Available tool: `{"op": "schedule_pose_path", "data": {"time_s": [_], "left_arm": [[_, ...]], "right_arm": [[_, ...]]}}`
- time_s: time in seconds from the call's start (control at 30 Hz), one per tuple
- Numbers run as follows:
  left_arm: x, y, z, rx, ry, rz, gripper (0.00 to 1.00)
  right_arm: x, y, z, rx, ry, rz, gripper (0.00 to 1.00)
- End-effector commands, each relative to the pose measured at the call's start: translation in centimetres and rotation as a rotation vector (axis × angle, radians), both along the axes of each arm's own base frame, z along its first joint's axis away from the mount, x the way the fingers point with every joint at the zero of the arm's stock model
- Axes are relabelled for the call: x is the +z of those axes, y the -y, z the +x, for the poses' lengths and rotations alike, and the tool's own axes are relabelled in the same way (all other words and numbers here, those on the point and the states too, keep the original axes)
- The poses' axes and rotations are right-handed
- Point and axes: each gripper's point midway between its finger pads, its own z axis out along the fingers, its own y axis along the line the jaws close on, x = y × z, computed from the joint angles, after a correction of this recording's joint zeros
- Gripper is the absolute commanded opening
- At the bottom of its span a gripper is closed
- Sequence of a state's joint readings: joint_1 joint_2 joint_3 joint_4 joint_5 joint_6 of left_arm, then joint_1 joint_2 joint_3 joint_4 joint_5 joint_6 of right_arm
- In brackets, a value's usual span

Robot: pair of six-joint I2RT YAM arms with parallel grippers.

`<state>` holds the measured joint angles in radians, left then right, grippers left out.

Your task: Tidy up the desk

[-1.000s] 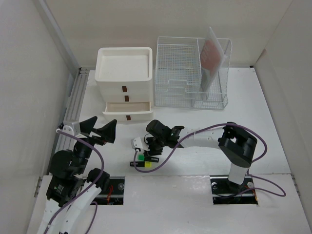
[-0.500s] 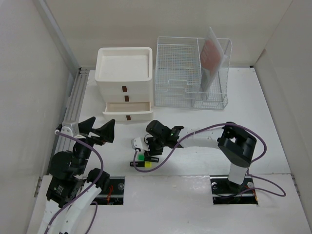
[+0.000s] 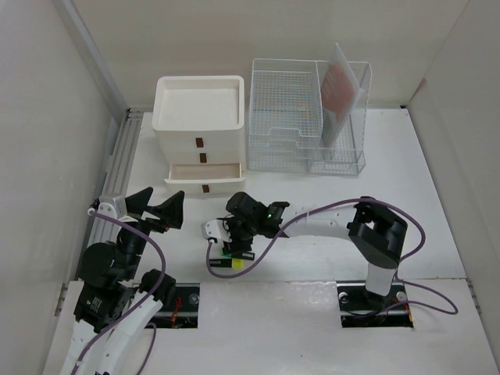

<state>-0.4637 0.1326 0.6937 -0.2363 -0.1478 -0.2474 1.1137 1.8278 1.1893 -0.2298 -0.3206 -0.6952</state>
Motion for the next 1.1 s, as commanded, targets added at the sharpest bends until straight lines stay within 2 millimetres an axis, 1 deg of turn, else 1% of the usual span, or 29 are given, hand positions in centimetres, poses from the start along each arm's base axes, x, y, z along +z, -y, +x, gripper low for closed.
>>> {"op": "schedule_pose_path", "data": {"time_s": [0.0, 0.07, 0.1, 0.17, 0.2, 0.27, 0.3, 0.37, 0.53, 0.57, 0.73, 0.8, 0.83, 0.87, 0.9, 0.93, 1.03, 1.07], "left_arm": [[0.7, 0.0, 0.1, 0.003, 0.026, -0.013, 1.00], [0.8, -0.1, -0.1, 0.003, 0.034, -0.017, 1.00], [0.8, -0.1, -0.1, 0.003, 0.034, -0.017, 1.00], [0.8, -0.1, -0.1, 0.003, 0.034, -0.017, 1.00], [0.8, -0.1, -0.1, 0.003, 0.034, -0.017, 1.00], [0.8, -0.1, -0.1, 0.003, 0.034, -0.017, 1.00], [0.8, -0.1, -0.1, 0.003, 0.034, -0.017, 1.00], [0.8, -0.1, -0.1, 0.003, 0.034, -0.017, 1.00], [1.0, -0.2, -0.3, 0.003, 0.043, -0.021, 1.00], [1.0, -0.2, -0.3, 0.003, 0.043, -0.021, 1.00], [1.0, -0.2, -0.3, 0.003, 0.043, -0.021, 1.00], [1.0, -0.2, -0.3, 0.003, 0.043, -0.021, 1.00], [1.0, -0.2, -0.3, 0.003, 0.043, -0.021, 1.00], [1.0, -0.2, -0.3, 0.003, 0.043, -0.021, 1.00], [1.0, -0.2, -0.3, 0.003, 0.043, -0.021, 1.00], [1.0, -0.2, -0.3, 0.003, 0.043, -0.021, 1.00], [1.0, -0.2, -0.3, 0.003, 0.043, -0.021, 1.00], [1.0, -0.2, -0.3, 0.003, 0.043, -0.021, 1.00]], "right_arm": [[1.2, -1.7, -1.3, 0.045, -0.038, 0.045, 0.63], [1.1, -1.7, -2.0, 0.062, -0.051, 0.040, 0.63], [0.7, -1.7, -2.0, 0.062, -0.055, 0.032, 0.63], [0.7, -1.7, -2.0, 0.062, -0.055, 0.032, 0.63], [0.2, -1.6, -1.9, 0.055, -0.052, 0.019, 0.63], [0.2, -1.5, -1.7, 0.048, -0.045, 0.016, 0.62], [-0.3, -1.5, -1.7, 0.048, -0.050, 0.005, 0.62], [-0.8, -1.5, -1.3, 0.033, -0.035, -0.004, 0.62], [-0.7, -1.6, -0.8, 0.018, -0.013, -0.001, 0.61], [-0.2, -1.7, -0.7, 0.018, -0.009, 0.009, 0.61], [0.7, -1.8, -0.8, 0.024, -0.007, 0.030, 0.61], [1.7, -1.8, -1.1, 0.025, -0.014, 0.047, 0.61], [1.7, -1.8, -1.1, 0.025, -0.014, 0.047, 0.61], [2.8, -2.1, -1.1, 0.032, -0.009, 0.073, 0.61], [3.3, -1.9, -1.2, 0.032, -0.008, 0.076, 0.61], [3.3, -1.9, -1.2, 0.032, -0.008, 0.076, 0.61], [4.7, -2.2, -1.1, 0.032, 0.006, 0.105, 0.61], [4.7, -2.2, -1.1, 0.033, 0.006, 0.105, 0.61]]}}
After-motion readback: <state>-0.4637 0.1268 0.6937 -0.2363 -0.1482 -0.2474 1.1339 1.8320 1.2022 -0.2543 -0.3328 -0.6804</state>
